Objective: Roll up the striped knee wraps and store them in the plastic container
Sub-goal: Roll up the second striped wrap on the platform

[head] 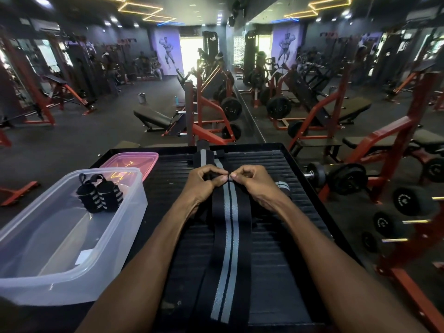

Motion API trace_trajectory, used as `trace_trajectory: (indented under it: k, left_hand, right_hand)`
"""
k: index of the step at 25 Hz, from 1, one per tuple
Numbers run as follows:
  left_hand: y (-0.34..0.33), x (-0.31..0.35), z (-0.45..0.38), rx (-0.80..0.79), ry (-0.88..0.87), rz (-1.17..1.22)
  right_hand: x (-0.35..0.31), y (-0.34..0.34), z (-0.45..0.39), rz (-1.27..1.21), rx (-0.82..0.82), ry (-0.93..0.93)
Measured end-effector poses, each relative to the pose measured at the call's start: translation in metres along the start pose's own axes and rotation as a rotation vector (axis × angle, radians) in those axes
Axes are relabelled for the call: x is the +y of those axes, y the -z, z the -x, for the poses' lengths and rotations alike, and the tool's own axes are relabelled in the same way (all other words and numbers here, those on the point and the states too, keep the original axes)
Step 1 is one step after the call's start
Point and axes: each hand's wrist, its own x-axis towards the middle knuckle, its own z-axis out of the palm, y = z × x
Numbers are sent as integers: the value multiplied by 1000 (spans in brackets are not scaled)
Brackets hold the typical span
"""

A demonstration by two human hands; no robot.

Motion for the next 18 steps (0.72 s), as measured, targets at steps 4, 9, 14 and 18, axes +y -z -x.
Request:
trace_trajectory:
  k: [4, 9, 14, 18]
  left_hand:
    - [2, 2, 1, -48, 36, 46]
    - [3, -5, -1, 29, -1, 0]
    - [4, -4, -1, 11, 3, 36]
    - [0, -4, 1, 23, 50, 55]
  right_hand:
    - [-6, 1, 4, 68, 71, 109]
    - [-6, 3, 5, 32, 21, 69]
    - [-5, 1, 4, 63, 44, 73]
    - [-4, -1, 5, 47, 84, 94]
